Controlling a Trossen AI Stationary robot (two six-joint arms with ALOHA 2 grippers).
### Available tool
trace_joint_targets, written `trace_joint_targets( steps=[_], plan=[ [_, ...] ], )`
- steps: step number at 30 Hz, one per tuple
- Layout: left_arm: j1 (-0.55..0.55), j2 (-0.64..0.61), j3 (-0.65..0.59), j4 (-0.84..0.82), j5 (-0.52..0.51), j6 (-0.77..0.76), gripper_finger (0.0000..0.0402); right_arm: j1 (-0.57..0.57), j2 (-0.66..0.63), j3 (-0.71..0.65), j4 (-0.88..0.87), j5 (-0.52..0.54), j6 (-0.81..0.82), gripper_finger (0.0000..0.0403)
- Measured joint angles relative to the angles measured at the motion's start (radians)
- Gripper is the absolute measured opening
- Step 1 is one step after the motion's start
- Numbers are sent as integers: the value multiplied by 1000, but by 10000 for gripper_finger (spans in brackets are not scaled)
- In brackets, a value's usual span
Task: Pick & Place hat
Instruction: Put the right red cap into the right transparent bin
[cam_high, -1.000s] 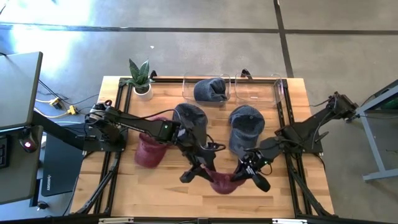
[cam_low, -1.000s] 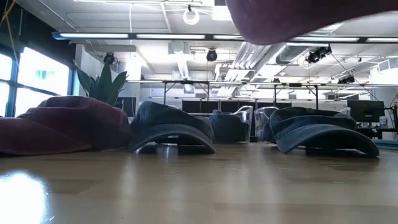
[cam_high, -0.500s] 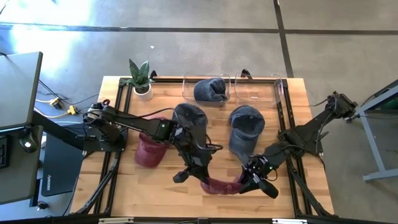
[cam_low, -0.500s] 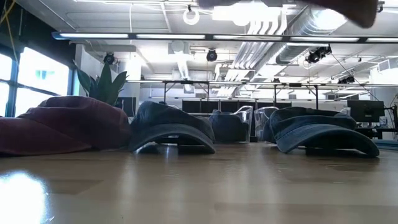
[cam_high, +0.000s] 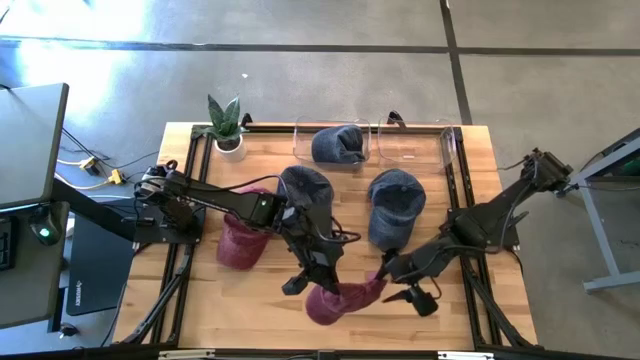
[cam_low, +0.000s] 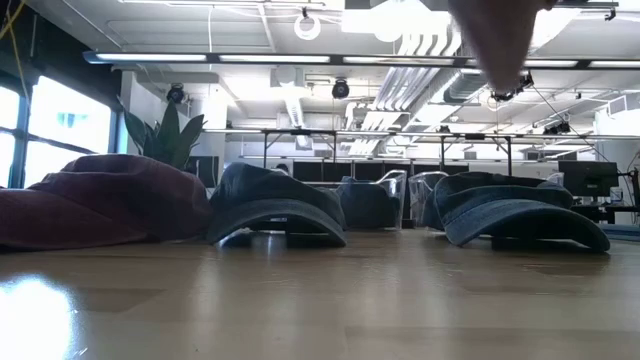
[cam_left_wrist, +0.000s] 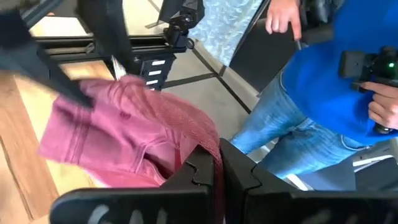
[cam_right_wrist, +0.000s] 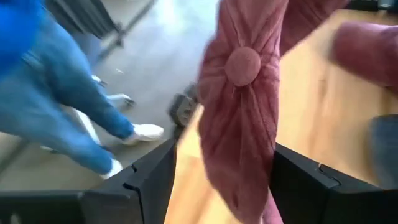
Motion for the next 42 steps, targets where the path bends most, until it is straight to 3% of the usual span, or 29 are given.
trace_joint_targets(
  steps=[3,6,12,14,18,23,27,34,38,42],
  plan=[
    [0,0,0,0,-3,-14,1,-6,32,0,2,-13,-66,210],
    [0,0,0,0,-6,-23,1,-11,63,0,0,-104,-99,174],
    [0,0,0,-24,-40,-16,1,-14,76,0,24,-358,-74,37],
    [0,0,0,-30,-54,-8,1,-13,76,0,44,-427,-73,11],
    [0,0,0,-22,-63,1,1,-18,76,0,90,-448,-1,32],
    [0,0,0,-20,-81,4,1,-45,76,0,97,-415,214,67],
    [-3,0,0,-21,-84,4,0,-71,76,0,99,-415,304,128],
    [-9,0,0,-24,-92,5,0,-94,76,0,124,-244,325,242],
    [-6,0,0,-30,-112,36,0,-94,76,0,194,-192,373,238],
    [-6,0,0,-30,-115,53,0,-94,76,0,245,-180,384,176]
  ],
)
